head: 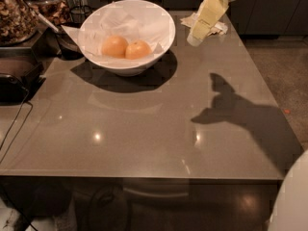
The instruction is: Pick orange from white bowl
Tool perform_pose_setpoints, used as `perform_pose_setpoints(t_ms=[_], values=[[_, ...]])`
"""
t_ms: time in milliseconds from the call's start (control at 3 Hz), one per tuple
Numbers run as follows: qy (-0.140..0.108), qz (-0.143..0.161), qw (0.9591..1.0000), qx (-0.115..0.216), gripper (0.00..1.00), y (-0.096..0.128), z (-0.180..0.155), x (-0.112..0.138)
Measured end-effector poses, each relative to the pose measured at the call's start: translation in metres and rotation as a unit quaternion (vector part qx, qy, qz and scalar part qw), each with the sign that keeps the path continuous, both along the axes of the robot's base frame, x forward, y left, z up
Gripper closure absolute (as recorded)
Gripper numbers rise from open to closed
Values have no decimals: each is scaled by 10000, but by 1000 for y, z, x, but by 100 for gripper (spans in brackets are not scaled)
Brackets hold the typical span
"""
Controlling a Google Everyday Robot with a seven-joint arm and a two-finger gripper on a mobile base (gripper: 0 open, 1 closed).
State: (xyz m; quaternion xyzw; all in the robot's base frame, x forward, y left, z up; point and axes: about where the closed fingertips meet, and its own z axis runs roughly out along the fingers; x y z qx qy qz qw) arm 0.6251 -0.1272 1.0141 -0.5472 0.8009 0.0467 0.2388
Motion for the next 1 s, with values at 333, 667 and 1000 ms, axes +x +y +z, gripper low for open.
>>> perform_pose_setpoints(t_ms=[333,667,1000], values=[[102,153,9997,156,0,29,-5,22],[197,392,9987,272,0,67,-10,48],[202,667,9965,472,0,103,-16,68]])
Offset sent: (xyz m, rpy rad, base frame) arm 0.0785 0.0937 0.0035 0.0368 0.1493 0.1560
